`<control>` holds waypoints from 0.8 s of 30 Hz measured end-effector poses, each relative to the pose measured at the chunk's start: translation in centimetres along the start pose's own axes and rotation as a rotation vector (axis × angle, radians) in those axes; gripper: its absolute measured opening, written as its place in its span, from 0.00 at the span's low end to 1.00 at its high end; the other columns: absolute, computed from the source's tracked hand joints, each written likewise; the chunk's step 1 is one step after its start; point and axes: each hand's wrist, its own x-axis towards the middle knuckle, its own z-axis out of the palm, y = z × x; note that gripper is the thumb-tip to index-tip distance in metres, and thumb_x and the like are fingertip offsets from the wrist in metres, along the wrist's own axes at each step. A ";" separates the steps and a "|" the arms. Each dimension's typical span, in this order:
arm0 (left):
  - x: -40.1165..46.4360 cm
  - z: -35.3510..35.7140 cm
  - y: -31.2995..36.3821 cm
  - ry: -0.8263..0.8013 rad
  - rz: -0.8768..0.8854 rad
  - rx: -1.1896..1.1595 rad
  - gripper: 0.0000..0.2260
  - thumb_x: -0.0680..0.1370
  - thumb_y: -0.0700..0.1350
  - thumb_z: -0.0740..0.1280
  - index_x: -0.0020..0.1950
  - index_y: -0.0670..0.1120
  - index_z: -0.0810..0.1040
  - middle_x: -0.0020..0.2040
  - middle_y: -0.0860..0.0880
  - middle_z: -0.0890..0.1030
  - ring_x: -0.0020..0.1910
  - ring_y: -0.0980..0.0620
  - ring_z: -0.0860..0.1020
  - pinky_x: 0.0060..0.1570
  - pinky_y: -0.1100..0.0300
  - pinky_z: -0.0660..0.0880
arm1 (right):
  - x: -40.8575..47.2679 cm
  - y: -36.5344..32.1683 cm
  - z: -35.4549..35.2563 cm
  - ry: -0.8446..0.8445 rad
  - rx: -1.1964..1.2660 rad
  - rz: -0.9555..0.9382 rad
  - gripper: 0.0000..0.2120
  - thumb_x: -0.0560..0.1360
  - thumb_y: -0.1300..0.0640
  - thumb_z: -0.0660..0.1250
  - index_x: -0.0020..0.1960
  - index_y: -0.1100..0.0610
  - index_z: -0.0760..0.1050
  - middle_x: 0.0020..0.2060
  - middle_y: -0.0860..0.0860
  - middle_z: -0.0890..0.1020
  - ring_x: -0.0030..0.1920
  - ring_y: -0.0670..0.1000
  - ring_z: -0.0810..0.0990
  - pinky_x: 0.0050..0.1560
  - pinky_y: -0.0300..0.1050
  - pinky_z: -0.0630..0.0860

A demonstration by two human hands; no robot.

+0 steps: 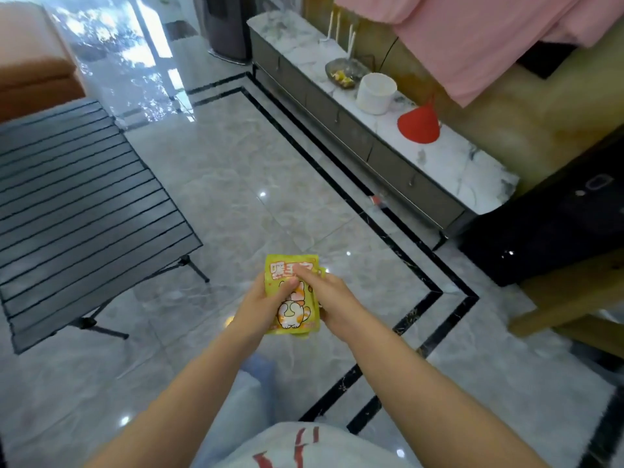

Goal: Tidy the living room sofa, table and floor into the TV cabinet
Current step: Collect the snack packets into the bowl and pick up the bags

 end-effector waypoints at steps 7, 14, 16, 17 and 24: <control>9.7 -4.5 7.8 -0.056 -0.089 0.245 0.28 0.65 0.59 0.78 0.59 0.51 0.73 0.50 0.48 0.85 0.47 0.49 0.85 0.51 0.46 0.82 | 6.5 -6.4 4.2 0.156 0.112 -0.072 0.15 0.76 0.53 0.71 0.56 0.63 0.81 0.50 0.61 0.85 0.49 0.56 0.85 0.47 0.44 0.81; 17.4 -2.9 13.7 -0.203 -0.168 0.199 0.23 0.71 0.47 0.78 0.61 0.44 0.75 0.51 0.45 0.85 0.47 0.47 0.85 0.46 0.52 0.82 | 12.4 -11.6 3.6 0.431 0.379 -0.124 0.12 0.74 0.51 0.74 0.50 0.59 0.83 0.46 0.58 0.87 0.49 0.57 0.86 0.55 0.54 0.81; 19.6 -1.9 14.6 -0.224 -0.182 0.115 0.23 0.71 0.43 0.77 0.63 0.43 0.74 0.52 0.44 0.85 0.49 0.45 0.85 0.48 0.52 0.82 | 14.1 -13.3 2.2 0.469 0.411 -0.140 0.13 0.73 0.50 0.74 0.51 0.59 0.82 0.45 0.56 0.87 0.48 0.56 0.86 0.55 0.54 0.82; 20.6 -1.4 15.0 -0.229 -0.163 0.111 0.23 0.71 0.40 0.77 0.63 0.43 0.74 0.53 0.43 0.85 0.49 0.45 0.85 0.46 0.54 0.82 | 15.0 -14.1 1.5 0.482 0.416 -0.146 0.13 0.73 0.50 0.74 0.51 0.59 0.82 0.45 0.56 0.87 0.48 0.55 0.86 0.54 0.53 0.82; 30.5 5.0 18.8 -0.114 -0.095 0.123 0.15 0.75 0.40 0.73 0.60 0.42 0.76 0.53 0.40 0.84 0.46 0.48 0.84 0.44 0.53 0.82 | 20.7 -22.9 -4.5 0.305 0.510 -0.129 0.13 0.75 0.54 0.73 0.55 0.60 0.80 0.45 0.56 0.87 0.43 0.52 0.86 0.46 0.48 0.83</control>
